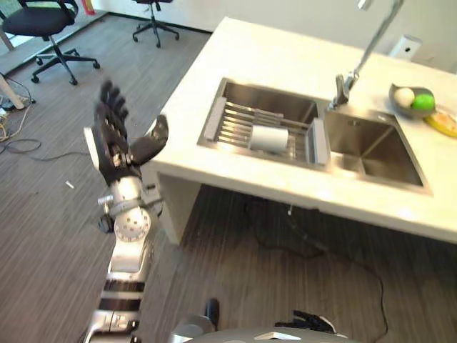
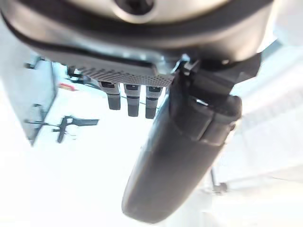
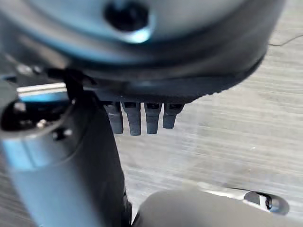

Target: Place the dishes in the dishwasher.

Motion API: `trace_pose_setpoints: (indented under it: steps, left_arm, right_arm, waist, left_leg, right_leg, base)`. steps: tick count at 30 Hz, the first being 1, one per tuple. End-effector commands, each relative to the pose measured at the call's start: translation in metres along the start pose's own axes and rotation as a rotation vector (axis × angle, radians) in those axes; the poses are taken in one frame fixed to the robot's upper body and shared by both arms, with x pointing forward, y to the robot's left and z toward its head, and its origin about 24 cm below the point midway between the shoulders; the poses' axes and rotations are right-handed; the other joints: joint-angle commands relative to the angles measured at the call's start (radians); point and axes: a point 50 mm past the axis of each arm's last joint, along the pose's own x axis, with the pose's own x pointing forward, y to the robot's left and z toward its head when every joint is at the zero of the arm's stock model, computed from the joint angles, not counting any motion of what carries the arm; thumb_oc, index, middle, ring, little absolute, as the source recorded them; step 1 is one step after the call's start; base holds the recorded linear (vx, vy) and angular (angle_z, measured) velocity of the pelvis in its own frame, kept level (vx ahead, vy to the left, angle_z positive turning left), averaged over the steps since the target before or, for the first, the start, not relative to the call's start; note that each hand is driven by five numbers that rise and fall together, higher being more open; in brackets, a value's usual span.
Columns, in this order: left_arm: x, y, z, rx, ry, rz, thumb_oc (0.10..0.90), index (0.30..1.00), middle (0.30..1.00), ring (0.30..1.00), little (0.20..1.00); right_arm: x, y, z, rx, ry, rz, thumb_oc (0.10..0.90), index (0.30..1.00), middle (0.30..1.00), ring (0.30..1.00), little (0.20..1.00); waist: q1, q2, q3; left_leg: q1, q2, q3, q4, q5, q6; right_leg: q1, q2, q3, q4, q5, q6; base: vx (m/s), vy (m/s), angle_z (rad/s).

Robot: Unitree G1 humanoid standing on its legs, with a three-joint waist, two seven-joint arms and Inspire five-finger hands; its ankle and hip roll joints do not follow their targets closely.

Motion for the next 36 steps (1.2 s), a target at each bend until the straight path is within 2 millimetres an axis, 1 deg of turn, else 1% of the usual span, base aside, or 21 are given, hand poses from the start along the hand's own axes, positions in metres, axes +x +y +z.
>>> trace_pose_setpoints:
  steps: [1,2,3,4,6,8,10,13,16,17,22,25,26,28,29,30,32,33,34,35,36]
  left_arm:
    - [0.024,-0.001,0.060,0.066,-0.410,0.046,0.800,0.900,0.900,0.900,0.900]
    - [0.024,-0.001,0.063,0.041,-0.422,0.061,0.800,0.900,0.900,0.900,0.900]
    - [0.022,-0.002,0.054,0.113,-0.398,0.038,0.800,0.900,0.900,0.900,0.900]
    - [0.017,-0.009,0.066,0.043,-0.426,-0.020,0.800,0.900,0.900,0.900,0.900]
    - [0.011,-0.009,0.057,0.041,-0.385,-0.057,0.800,0.900,0.900,0.900,0.900]
    - [0.006,0.006,0.036,0.149,-0.281,-0.136,0.800,0.900,0.900,0.900,0.900]
    - [0.001,0.014,0.029,0.148,-0.210,-0.188,0.800,0.900,0.900,0.900,0.900]
    - [-0.001,0.016,0.033,0.163,-0.191,-0.312,0.800,0.900,0.900,0.900,0.900]
    - [0.003,0.007,0.059,0.258,-0.306,-0.567,0.800,0.900,0.900,0.900,0.900]
    - [0.004,-0.002,0.068,0.253,-0.348,-0.637,0.800,0.900,0.900,0.900,0.900]
    - [-0.003,-0.030,0.075,0.121,-0.347,-0.827,0.800,0.900,0.900,0.900,0.900]
    - [-0.007,-0.054,0.078,0.123,-0.378,-0.972,0.800,0.900,0.900,0.900,0.900]
    - [-0.010,-0.062,0.080,0.151,-0.407,-1.024,0.800,0.900,0.900,0.900,0.900]
    - [-0.012,-0.065,0.080,0.159,-0.415,-1.043,0.800,0.900,0.900,0.900,0.900]
    - [-0.012,-0.066,0.079,0.238,-0.432,-1.061,0.800,0.900,0.900,0.900,0.900]
    - [-0.011,-0.066,0.083,0.317,-0.484,-1.044,0.800,0.900,0.900,0.900,0.900]
    - [-0.011,-0.066,0.082,0.318,-0.484,-1.043,0.800,0.900,0.900,0.900,0.900]
    - [-0.013,-0.072,0.087,0.384,-0.546,-1.030,0.800,0.900,0.900,0.900,0.900]
    - [-0.014,-0.077,0.088,0.360,-0.552,-1.043,0.800,0.900,0.900,0.900,0.900]
    - [-0.018,-0.084,0.085,0.311,-0.535,-1.042,0.800,0.900,0.900,0.900,0.900]
    - [-0.025,-0.095,0.079,0.292,-0.512,-1.081,0.800,0.900,0.900,0.900,0.900]
  right_arm:
    - [0.000,0.017,-0.009,-0.057,0.043,0.021,0.800,0.900,0.900,0.900,0.900]
    - [0.001,0.016,-0.009,-0.046,0.045,0.015,0.800,0.900,0.900,0.900,0.900]
    - [0.000,0.010,-0.013,-0.085,0.072,0.002,0.800,0.900,0.900,0.900,0.900]
    - [-0.002,0.016,-0.023,-0.076,0.113,0.011,0.800,0.900,0.900,0.900,0.900]
    - [-0.002,0.015,-0.023,-0.083,0.112,0.010,0.800,0.900,0.900,0.900,0.900]
    - [-0.003,0.012,-0.024,-0.104,0.120,0.025,0.800,0.900,0.900,0.900,0.900]
    - [-0.003,0.009,-0.024,-0.126,0.131,0.030,0.800,0.900,0.900,0.900,0.900]
    - [-0.002,-0.002,-0.019,-0.134,0.131,0.014,0.800,0.900,0.900,0.900,0.900]
    - [0.000,-0.002,-0.009,-0.152,0.112,0.053,0.800,0.900,0.900,0.900,0.900]
    - [0.000,-0.003,-0.008,-0.171,0.109,0.062,0.800,0.900,0.900,0.900,0.900]
    - [0.000,-0.013,-0.004,-0.156,0.115,0.048,0.800,0.900,0.900,0.900,0.900]
    - [0.002,-0.017,0.008,-0.172,0.092,0.047,0.800,0.900,0.900,0.900,0.900]
    - [0.003,-0.018,0.014,-0.201,0.083,0.045,0.800,0.900,0.900,0.900,0.900]
    - [0.004,-0.020,0.019,-0.204,0.071,0.038,0.800,0.900,0.900,0.900,0.900]
    - [0.004,-0.024,0.024,-0.179,0.054,0.018,0.800,0.900,0.900,0.900,0.900]
    - [0.004,-0.023,0.025,-0.161,0.048,0.021,0.800,0.900,0.900,0.900,0.900]
    - [0.004,-0.023,0.025,-0.161,0.048,0.021,0.800,0.900,0.900,0.900,0.900]
    - [0.005,-0.020,0.024,-0.152,0.044,0.032,0.800,0.900,0.900,0.900,0.900]
    - [0.005,-0.018,0.029,-0.163,0.033,0.033,0.800,0.900,0.900,0.900,0.900]
    - [0.006,-0.015,0.031,-0.180,0.026,0.041,0.800,0.900,0.900,0.900,0.900]
    - [0.008,-0.009,0.035,-0.189,0.015,0.047,0.800,0.900,0.900,0.900,0.900]
  waist:
    - [-0.045,0.032,-0.037]
    - [-0.061,0.021,-0.041]
    - [-0.070,0.013,-0.044]
    - [-0.062,0.009,-0.047]
    - [-0.054,0.003,-0.051]
    - [-0.034,-0.001,-0.099]
    - [-0.026,0.002,-0.115]
    - [-0.016,0.012,-0.121]
    - [-0.006,0.021,-0.116]
    - [-0.006,0.023,-0.113]
    - [-0.020,0.024,-0.092]
    - [-0.032,0.009,-0.048]
    - [-0.033,0.000,-0.032]
    - [-0.031,-0.008,-0.026]
    - [-0.032,-0.013,-0.034]
    - [-0.035,-0.007,-0.039]
    - [-0.034,-0.005,-0.037]
    - [-0.066,0.018,-0.050]
    - [-0.081,0.020,-0.056]
    - [-0.088,0.014,-0.064]
    - [-0.108,0.007,-0.057]
  left_leg:
    - [0.011,0.055,-0.024,-0.036,0.030,-0.140]
    - [0.027,0.039,-0.046,-0.036,0.015,-0.148]
    - [0.049,0.041,-0.046,-0.036,-0.015,-0.155]
    - [0.053,0.038,-0.066,-0.036,-0.010,-0.150]
    - [0.052,0.036,-0.052,-0.036,-0.013,-0.150]
    - [0.039,0.023,-0.057,-0.036,-0.015,-0.150]
    - [0.039,0.022,-0.061,-0.036,-0.020,-0.151]
    - [0.042,0.024,-0.065,-0.036,-0.024,-0.153]
    - [0.043,0.026,-0.081,-0.036,-0.024,-0.159]
    - [0.041,0.026,-0.080,-0.036,-0.023,-0.163]
    - [0.028,0.019,-0.092,-0.014,-0.014,-0.181]
    - [-0.060,0.006,-0.041,0.189,-0.024,-0.227]
    - [-0.051,0.014,-0.056,0.283,-0.037,-0.253]
    - [-0.049,0.026,-0.086,0.345,-0.049,-0.254]
    - [-0.013,0.039,-0.175,0.393,-0.056,-0.251]
    - [0.019,0.055,-0.223,0.389,-0.060,-0.250]
    - [0.023,0.058,-0.222,0.386,-0.061,-0.250]
    - [0.089,0.096,-0.250,0.260,-0.087,-0.242]
    - [0.119,0.098,-0.240,0.190,-0.115,-0.231]
    - [0.150,0.092,-0.209,0.119,-0.164,-0.207]
    - [0.158,0.064,-0.180,0.067,-0.194,-0.176]
  right_leg:
    - [-0.036,-0.030,0.030,-0.502,0.135,-0.054]
    - [-0.058,-0.036,0.088,-0.639,0.127,-0.063]
    - [-0.029,-0.067,0.091,-0.769,0.136,-0.054]
    - [0.039,-0.065,0.116,-0.785,0.148,-0.055]
    - [0.049,-0.086,0.091,-0.854,0.173,-0.049]
    - [0.126,-0.097,0.086,-0.953,0.182,-0.062]
    - [0.168,-0.105,0.078,-1.008,0.187,-0.070]
    - [0.189,-0.107,0.068,-1.031,0.189,-0.075]
    - [0.208,-0.106,0.055,-1.035,0.178,-0.085]
    - [0.211,-0.107,0.045,-1.034,0.177,-0.086]
    - [0.217,-0.116,0.001,-1.032,0.168,-0.093]
    - [0.209,-0.141,-0.015,-1.027,0.181,-0.093]
    - [0.199,-0.153,-0.002,-1.023,0.190,-0.092]
    - [0.178,-0.166,0.016,-1.011,0.207,-0.088]
    - [0.144,-0.177,0.054,-0.993,0.224,-0.076]
    - [0.122,-0.176,0.075,-0.978,0.230,-0.066]
    - [0.123,-0.174,0.076,-0.975,0.228,-0.067]
    - [0.084,-0.172,0.100,-0.953,0.236,-0.039]
    - [0.064,-0.175,0.110,-0.947,0.249,-0.027]
    - [0.056,-0.188,0.127,-0.952,0.264,-0.009]
    - [0.011,-0.221,0.139,-0.955,0.317,0.026]
  base:
    - [0.57,-0.074,0.67]
    - [0.62,-0.103,0.59]
    - [0.33,-0.066,0.54]
    - [0.22,-0.046,0.77]
    - [0.06,-0.040,0.67]
    - [0.16,-0.078,0.49]
    - [0.17,-0.060,0.18]
    - [0.13,-0.037,0.10]
    - [0.04,-0.031,-0.25]
    - [0.03,-0.020,-0.06]
    - [0.01,-0.018,0.14]
    - [-0.14,0.009,0.44]
    - [-0.21,0.093,0.37]
    - [-0.19,0.106,0.07]
    - [-0.15,0.171,-0.36]
    - [-0.11,0.168,-0.67]
    - [-0.06,0.118,-0.57]
    - [-0.14,0.211,-0.33]
    - [-0.18,0.282,-0.12]
    - [-0.24,0.272,-0.09]
    - [-0.18,0.227,-0.04]
